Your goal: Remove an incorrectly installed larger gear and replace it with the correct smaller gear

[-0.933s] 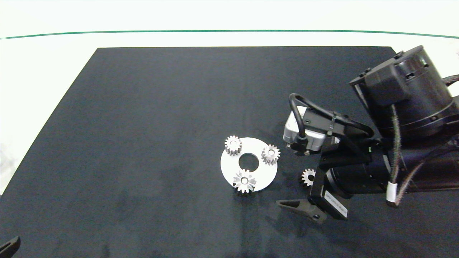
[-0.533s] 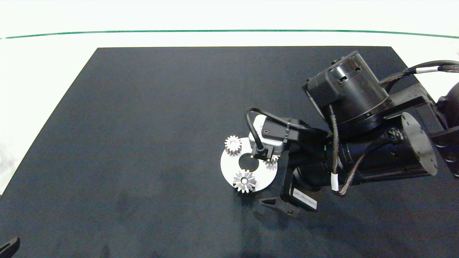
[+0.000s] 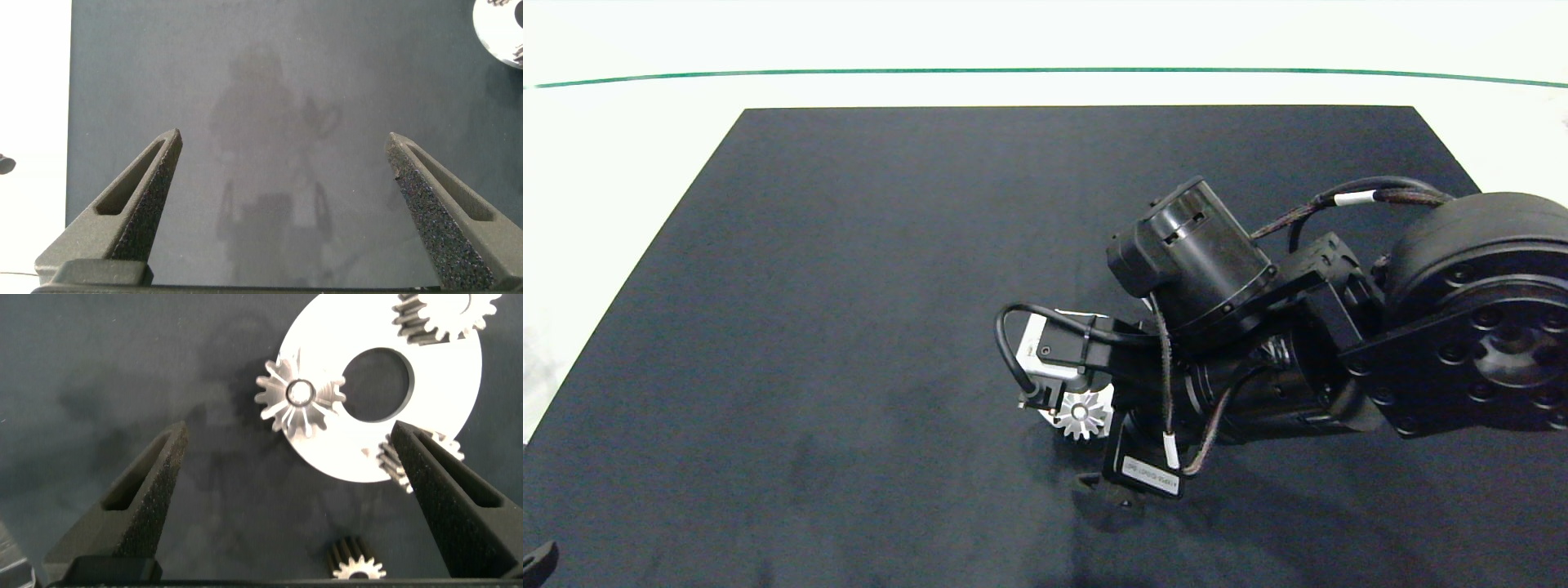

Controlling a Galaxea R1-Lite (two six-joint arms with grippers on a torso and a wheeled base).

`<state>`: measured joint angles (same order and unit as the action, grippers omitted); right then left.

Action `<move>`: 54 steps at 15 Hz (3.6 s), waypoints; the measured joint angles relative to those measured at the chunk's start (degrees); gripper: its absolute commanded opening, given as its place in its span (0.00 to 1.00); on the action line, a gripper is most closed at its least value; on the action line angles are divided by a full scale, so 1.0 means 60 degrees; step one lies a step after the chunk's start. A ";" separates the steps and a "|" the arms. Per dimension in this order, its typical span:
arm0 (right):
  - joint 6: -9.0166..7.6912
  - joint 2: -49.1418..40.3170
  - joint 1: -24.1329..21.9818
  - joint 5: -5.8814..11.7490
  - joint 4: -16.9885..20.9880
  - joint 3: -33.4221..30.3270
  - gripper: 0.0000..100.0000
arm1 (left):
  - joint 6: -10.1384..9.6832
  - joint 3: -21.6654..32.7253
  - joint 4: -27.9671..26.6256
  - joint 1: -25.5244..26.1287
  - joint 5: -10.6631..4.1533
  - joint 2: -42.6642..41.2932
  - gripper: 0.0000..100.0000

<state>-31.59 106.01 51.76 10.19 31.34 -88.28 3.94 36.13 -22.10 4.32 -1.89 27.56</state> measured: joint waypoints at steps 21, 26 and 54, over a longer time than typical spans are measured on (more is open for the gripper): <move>-0.0087 0.1690 -0.0138 0.0240 0.0165 -0.1432 0.96 | -0.0152 -0.0061 -0.0018 0.0000 -0.0002 -0.0124 1.00; -0.0077 0.1731 -0.0185 0.0211 0.0165 -0.1428 0.85 | -0.0161 -0.0073 -0.0018 0.0000 0.0000 -0.0130 1.00; -0.0252 0.1753 -0.0211 0.0284 0.0540 -0.1373 0.31 | -0.0252 -0.0134 -0.0028 0.0000 -0.0002 -0.0272 1.00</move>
<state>-33.10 116.53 50.49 11.90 34.58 -96.53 2.43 35.33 -22.27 4.32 -1.90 25.93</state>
